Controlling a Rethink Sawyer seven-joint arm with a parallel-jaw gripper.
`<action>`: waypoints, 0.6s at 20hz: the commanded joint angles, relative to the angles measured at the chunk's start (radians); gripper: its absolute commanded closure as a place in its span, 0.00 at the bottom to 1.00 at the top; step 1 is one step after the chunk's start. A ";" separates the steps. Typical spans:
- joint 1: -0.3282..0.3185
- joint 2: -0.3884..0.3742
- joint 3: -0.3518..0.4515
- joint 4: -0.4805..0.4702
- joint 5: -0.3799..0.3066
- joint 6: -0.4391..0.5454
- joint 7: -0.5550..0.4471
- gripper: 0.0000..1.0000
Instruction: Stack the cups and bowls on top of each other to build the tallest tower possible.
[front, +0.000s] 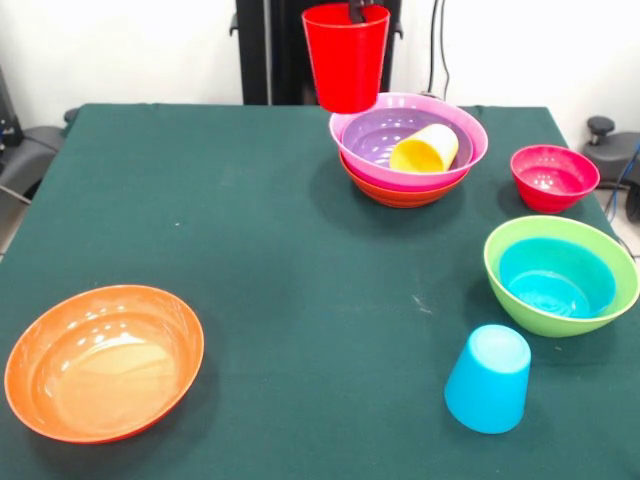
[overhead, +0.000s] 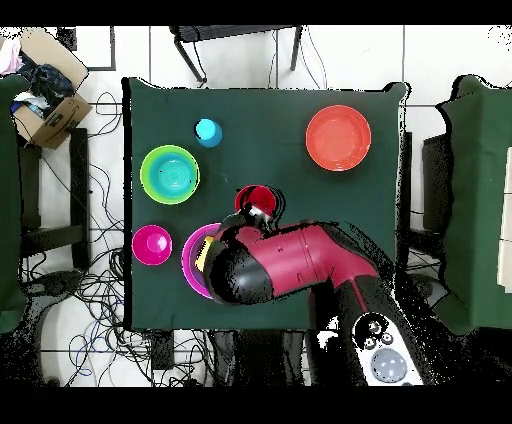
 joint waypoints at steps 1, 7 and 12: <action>0.031 0.046 -0.033 0.173 -0.102 -0.064 0.105 1.00; 0.031 0.028 -0.042 0.230 -0.110 -0.078 0.113 1.00; 0.047 0.067 -0.080 0.236 -0.172 -0.129 0.132 1.00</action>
